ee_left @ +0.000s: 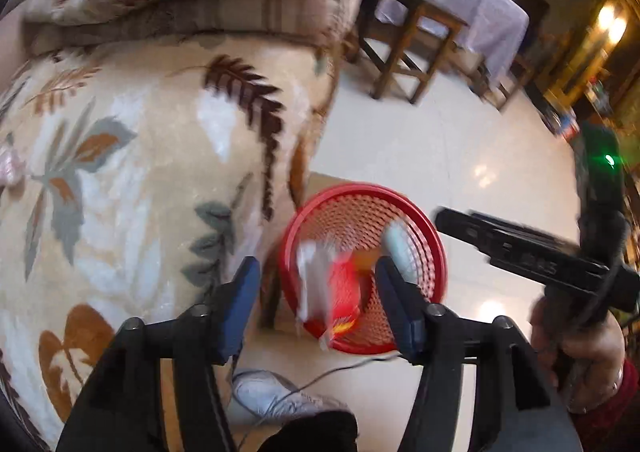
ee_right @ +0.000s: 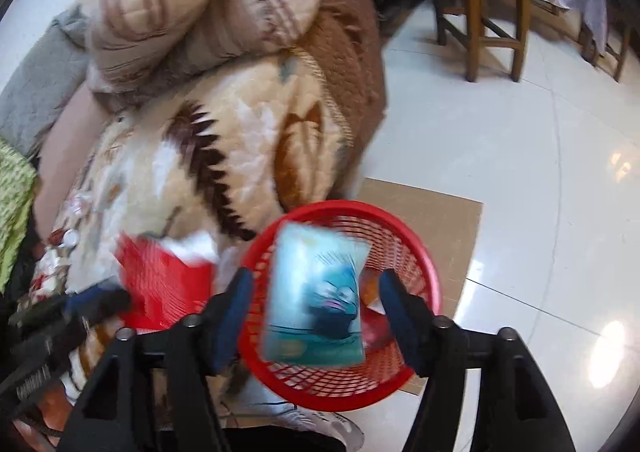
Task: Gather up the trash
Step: 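Carry the wrapper and pouch to the red basket and release both, then grasp the white plastic bag with the left tool while the right tool grasps the clear bag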
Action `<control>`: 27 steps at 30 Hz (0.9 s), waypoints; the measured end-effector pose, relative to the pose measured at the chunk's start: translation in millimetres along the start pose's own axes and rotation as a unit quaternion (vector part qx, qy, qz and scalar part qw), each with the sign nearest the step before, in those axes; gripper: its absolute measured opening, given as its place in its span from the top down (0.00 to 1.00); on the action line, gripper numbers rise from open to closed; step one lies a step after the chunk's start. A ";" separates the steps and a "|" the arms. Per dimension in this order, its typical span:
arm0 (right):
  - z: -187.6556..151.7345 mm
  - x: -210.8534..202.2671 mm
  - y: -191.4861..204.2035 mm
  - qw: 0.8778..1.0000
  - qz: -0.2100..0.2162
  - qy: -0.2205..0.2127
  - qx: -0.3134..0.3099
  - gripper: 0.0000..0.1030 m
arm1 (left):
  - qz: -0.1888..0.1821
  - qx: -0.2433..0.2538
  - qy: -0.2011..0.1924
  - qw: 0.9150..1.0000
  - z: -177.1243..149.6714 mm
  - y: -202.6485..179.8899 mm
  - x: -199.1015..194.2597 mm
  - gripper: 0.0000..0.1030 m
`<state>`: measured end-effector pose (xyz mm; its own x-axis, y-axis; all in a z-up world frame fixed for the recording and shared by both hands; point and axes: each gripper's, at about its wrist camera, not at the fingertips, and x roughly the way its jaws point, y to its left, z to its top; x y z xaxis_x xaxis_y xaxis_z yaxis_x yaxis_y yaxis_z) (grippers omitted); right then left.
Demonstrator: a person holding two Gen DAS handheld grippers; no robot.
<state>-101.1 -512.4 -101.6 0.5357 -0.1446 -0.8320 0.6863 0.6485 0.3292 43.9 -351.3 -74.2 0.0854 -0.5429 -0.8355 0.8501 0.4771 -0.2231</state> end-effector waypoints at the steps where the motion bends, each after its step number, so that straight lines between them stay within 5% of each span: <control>1: -0.1 -2.0 -3.8 1.000 0.002 -0.004 0.007 0.32 | -0.005 -0.004 -0.004 1.000 -0.1 2.2 -3.0 0.43; 7: 0.3 -22.8 -7.6 1.000 0.006 -0.027 0.003 0.32 | 0.003 -0.069 -0.063 0.996 4.4 39.8 -63.3 0.43; 13: 0.1 -36.9 50.6 0.996 0.043 -0.040 -0.061 0.32 | 0.104 -0.134 -0.138 0.976 -14.9 105.3 -143.0 0.39; 16: -1.0 -37.5 97.3 0.991 0.069 -0.036 -0.109 0.32 | 0.168 -0.181 -0.160 0.956 -33.5 153.1 -179.7 0.38; 20: -1.0 -37.3 159.9 0.981 0.114 -0.032 -0.151 0.32 | 0.262 -0.278 -0.169 0.909 -67.8 234.8 -211.9 0.38; 23: 1.5 -30.7 216.3 0.972 0.144 -0.020 -0.186 0.32 | 0.230 -0.381 -0.173 0.879 -100.8 294.3 -225.1 0.38; 27: 9.0 -10.5 273.7 0.967 0.152 -0.003 -0.206 0.32 | 0.150 -0.464 -0.167 0.857 -124.1 347.2 -212.0 0.39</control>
<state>85.6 -340.1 1.3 0.6863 0.0957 -0.7210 0.2437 0.9038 0.3519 256.4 15.3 -36.9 0.5035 -0.3936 -0.7691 -0.0021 0.8896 -0.4567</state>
